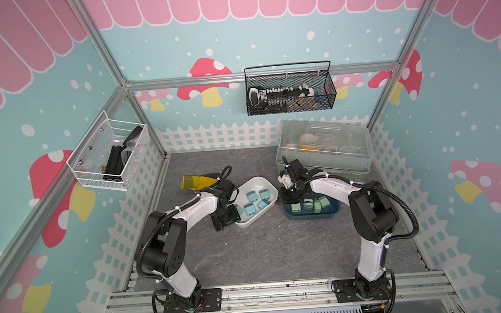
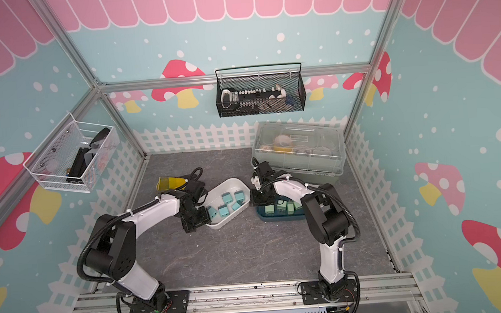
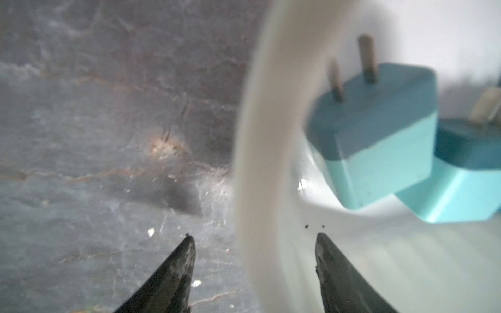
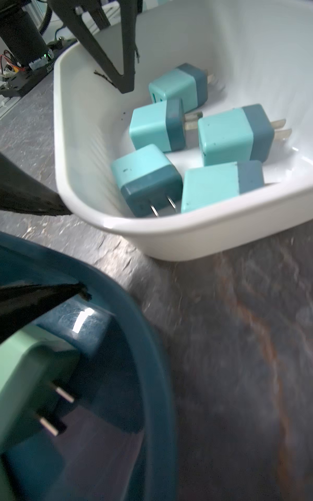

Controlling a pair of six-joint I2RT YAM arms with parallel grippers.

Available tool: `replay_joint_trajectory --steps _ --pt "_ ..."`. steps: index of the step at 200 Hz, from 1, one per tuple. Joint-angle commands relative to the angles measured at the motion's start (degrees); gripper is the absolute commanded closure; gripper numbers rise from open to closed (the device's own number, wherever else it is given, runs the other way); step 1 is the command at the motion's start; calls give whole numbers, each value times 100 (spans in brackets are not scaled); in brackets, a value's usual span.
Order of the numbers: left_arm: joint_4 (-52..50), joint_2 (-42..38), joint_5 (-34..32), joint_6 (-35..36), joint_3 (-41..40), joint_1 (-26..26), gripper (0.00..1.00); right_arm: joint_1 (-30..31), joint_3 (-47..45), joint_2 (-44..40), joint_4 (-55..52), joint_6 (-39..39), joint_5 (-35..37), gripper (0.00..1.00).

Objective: Place the plugs by color into the storage box
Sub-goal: Move the storage box to the center of the board, then reset both arms

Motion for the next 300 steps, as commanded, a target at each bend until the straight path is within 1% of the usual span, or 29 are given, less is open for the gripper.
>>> replay_joint_trajectory --steps 1,19,40,54,61,62,64,65,67,69,72,91,111,135,154,179,190,201,215,228,236,245,251,261,269,274,282,292,300 --pt "-53 -548 -5 -158 -295 3 33 282 399 261 15 -48 -280 61" --pt "2 -778 -42 -226 -534 3 33 366 564 330 -224 -124 -127 56" --pt "192 -908 -40 -279 -666 3 32 308 614 150 -523 -349 272 30" --pt "228 -1099 -100 -283 -637 5 31 222 732 -60 -884 -561 505 22" --pt "228 -1262 -178 -266 -603 11 22 150 771 -128 -1037 -615 665 18" --pt "233 -1291 -187 -255 -600 12 19 144 769 -226 -1059 -619 685 17" --pt "249 -1335 -209 -237 -593 10 7 113 763 -331 -1098 -635 726 16" --pt "252 -1372 -220 -219 -591 11 4 103 761 -353 -1111 -638 750 16" --pt "254 -1430 -255 -201 -578 18 2 81 759 -431 -1139 -649 795 12" --pt "259 -1495 -303 -184 -570 20 2 49 748 -482 -1166 -649 823 4" --pt "263 -1577 -359 -157 -556 25 2 5 719 -558 -1182 -650 889 2" --pt "238 -2155 -814 38 -468 204 2 -298 421 -1202 -1242 -652 1389 1" --pt "281 -2798 -1468 275 -492 604 2 -733 -83 -1940 -1144 -799 2039 1" --pt "857 -3334 -2220 722 -805 1162 2 -1469 -1102 -2876 -245 -1041 2785 1" --pt "2162 -3468 -3300 1151 -1544 1224 2 -2052 -2111 -3279 990 -1445 3172 1" --pt "4955 -3413 -3257 2995 -2932 1314 2 -2409 -3190 -3346 2375 -1974 3908 1" --pt "5793 -3204 -3305 3154 -3302 1456 2 -2486 -3662 -3321 3140 -2221 4048 1" --pt "6074 -2886 -3350 2991 -3407 1673 2 -2527 -4113 -3217 3981 -2475 4252 1" --pt "6568 -2542 -3100 3227 -3451 1786 2 -2700 -4408 -2966 4628 -2510 4169 1" --pt "7603 -2302 -2469 3803 -3640 1835 1 -2831 -4242 -2710 4520 -2282 4322 1" --pt "8280 -2178 -1897 3950 -3779 1952 1 -2879 -4370 -2653 5022 -2288 4312 1" --pt "8661 -1900 -1087 3762 -3745 2302 1 -2967 -4584 -2661 5650 -2274 3975 1" --pt "8850 -1670 -769 3612 -3654 2512 1 -3010 -4681 -2629 6133 -2218 3753 1" --pt "9148 -1264 -441 3275 -3538 2761 1 -3068 -4638 -2455 6299 -2120 3611 1" --pt "9602 -872 234 3230 -3499 2938 1 -3049 -4499 -2316 6196 -2122 3723 1" --pt "9412 -801 651 3320 -3362 2989 1 -3021 -4415 -2309 6002 -2127 3757 1" --pt "8676 -822 964 3581 -3045 2953 1 -3009 -4493 -2301 6165 -2153 3748 1" --pt "9144 -640 1170 3551 -3099 2949 1 -3009 -4759 -2448 6443 -2231 3578 1" --pt "8853 -741 1188 3635 -3056 2947 1 -3009 -5095 -2546 7004 -2310 3411 1"
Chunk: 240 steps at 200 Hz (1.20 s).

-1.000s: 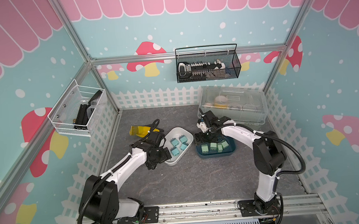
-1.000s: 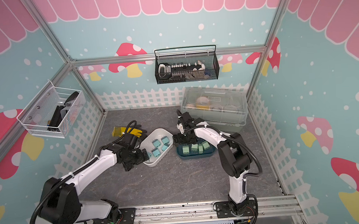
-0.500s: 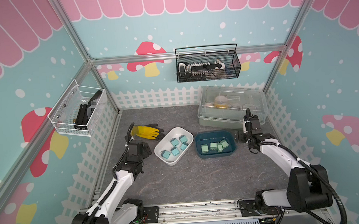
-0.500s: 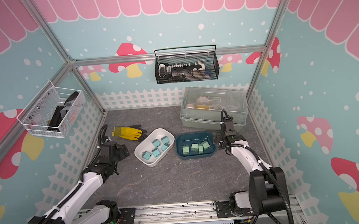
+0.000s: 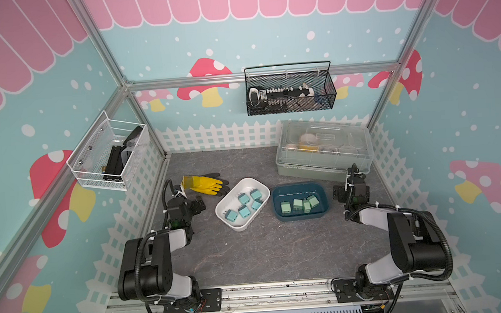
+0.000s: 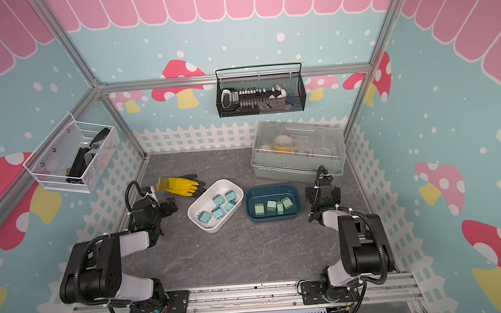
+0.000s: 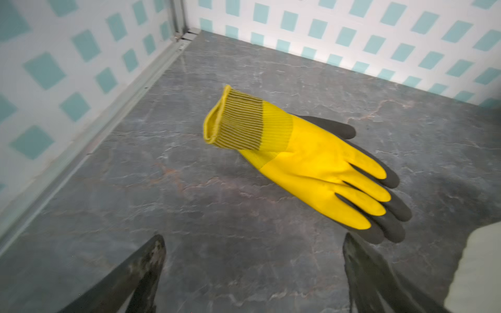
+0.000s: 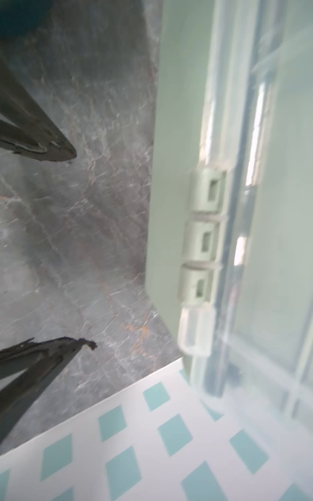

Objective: Place the plugs by color into the storage box
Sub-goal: Reset both arms

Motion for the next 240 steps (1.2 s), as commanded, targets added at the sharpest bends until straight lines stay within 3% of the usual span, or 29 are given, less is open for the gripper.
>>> replay_joint_trajectory --steps 1,14,25,38,57,75,85,93,101,113,124,136,240 --pt "415 -22 1258 269 241 -1 1 12 -564 -186 1346 -182 -381 1" --pt "994 14 1200 225 5 -22 1 12 -1165 -195 2374 -189 -394 1" --pt "733 -61 1146 295 43 -50 1 25 -1562 71 3491 -207 -293 1" --pt "997 -27 1133 289 -41 -83 1 17 -1446 -106 2966 -152 -260 1" --pt "798 -40 940 342 20 -159 1 38 -1389 -14 3012 -204 -325 1" --pt "815 -102 -134 385 -59 -503 1 38 -1412 -4 3084 -204 -332 1" --pt "2022 192 -1224 442 -468 -876 1 38 -1407 -14 3060 -200 -331 1" --pt "2479 363 -1522 353 -633 -894 1 38 -1408 -10 3057 -201 -328 1" --pt "1471 13 -1482 197 -453 -823 1 38 -1383 -11 3024 -207 -334 1" --pt "2009 323 -1227 353 -442 -804 1 38 -1379 -11 3010 -214 -346 1" --pt "1099 77 -1204 334 -183 -809 1 38 -1378 -17 2995 -209 -347 1" --pt "1469 246 -1346 434 -225 -906 1 38 -1365 -10 2980 -216 -341 1" --pt "1205 227 -1140 533 -114 -930 1 38 -1232 20 2776 -358 -690 1"
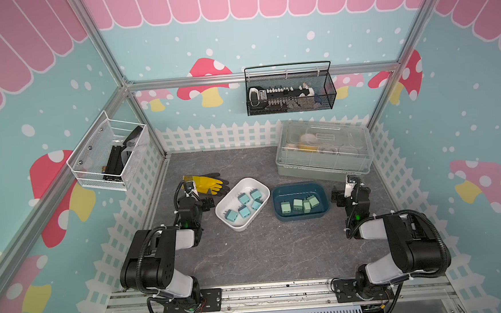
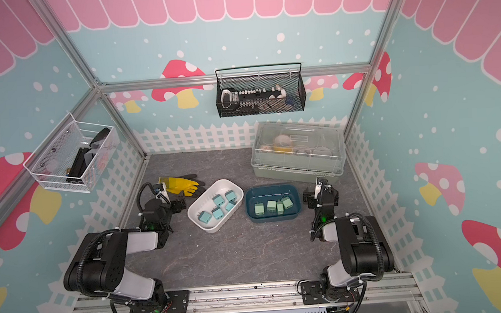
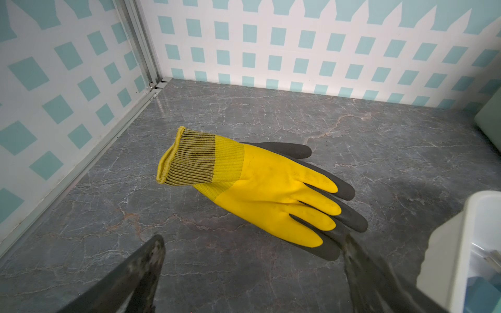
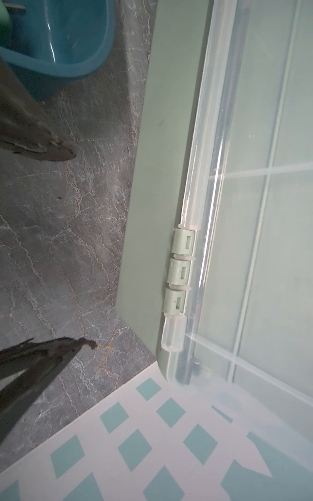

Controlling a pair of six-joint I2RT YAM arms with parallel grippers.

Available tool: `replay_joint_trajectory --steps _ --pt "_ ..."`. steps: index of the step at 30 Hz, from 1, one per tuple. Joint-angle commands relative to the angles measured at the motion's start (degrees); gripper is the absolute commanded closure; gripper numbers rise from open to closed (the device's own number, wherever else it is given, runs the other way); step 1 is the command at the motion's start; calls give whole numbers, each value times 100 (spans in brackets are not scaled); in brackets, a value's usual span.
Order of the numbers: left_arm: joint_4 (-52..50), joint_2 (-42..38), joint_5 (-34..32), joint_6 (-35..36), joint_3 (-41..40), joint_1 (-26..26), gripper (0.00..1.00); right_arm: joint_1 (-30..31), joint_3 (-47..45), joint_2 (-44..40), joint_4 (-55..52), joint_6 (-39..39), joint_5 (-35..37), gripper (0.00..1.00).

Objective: Place the plugs by color into the storage box
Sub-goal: Reset both arms

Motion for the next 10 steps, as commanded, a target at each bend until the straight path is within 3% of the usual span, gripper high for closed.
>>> replay_joint_trajectory --steps 1,10 --pt "1 35 -66 125 143 -2 1 32 77 31 10 -113 -75 1" --pt "-22 -9 -40 144 129 -7 1 32 78 30 11 -114 -75 1"
